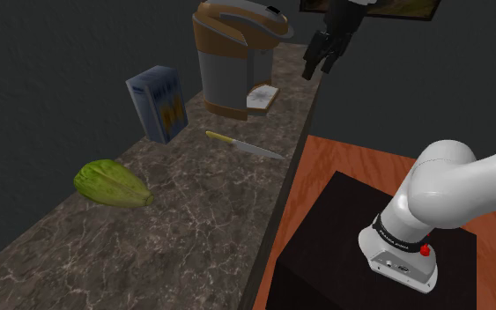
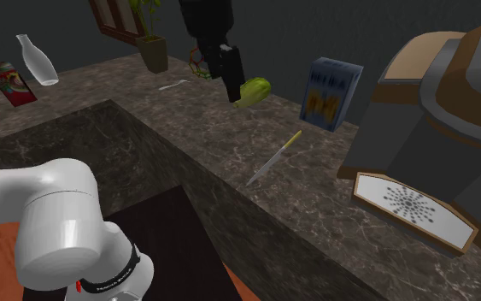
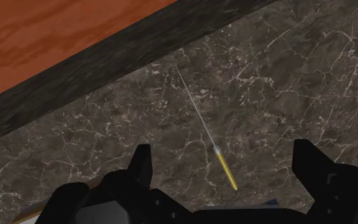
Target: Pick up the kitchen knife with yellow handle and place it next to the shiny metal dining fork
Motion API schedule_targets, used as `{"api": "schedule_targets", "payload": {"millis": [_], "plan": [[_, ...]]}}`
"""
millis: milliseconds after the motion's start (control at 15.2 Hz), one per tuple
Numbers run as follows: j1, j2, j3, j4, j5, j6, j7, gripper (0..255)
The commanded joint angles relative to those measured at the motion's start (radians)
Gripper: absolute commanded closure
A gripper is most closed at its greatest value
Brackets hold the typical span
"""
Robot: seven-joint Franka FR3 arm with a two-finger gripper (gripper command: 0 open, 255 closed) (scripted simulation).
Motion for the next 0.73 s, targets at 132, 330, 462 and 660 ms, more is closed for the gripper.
{"api": "schedule_targets", "payload": {"millis": [132,330,462,660], "plan": [[0.009,0.051,-0.001,-0.017,-0.004,0.052,-0.026,0],[0.023,0.134,-0.003,-0.033,-0.011,0.130,-0.065,0],[0.031,0.194,-0.003,-0.038,-0.015,0.180,-0.090,0],[0.043,0.290,-0.003,-0.037,-0.020,0.252,-0.126,0]]}}
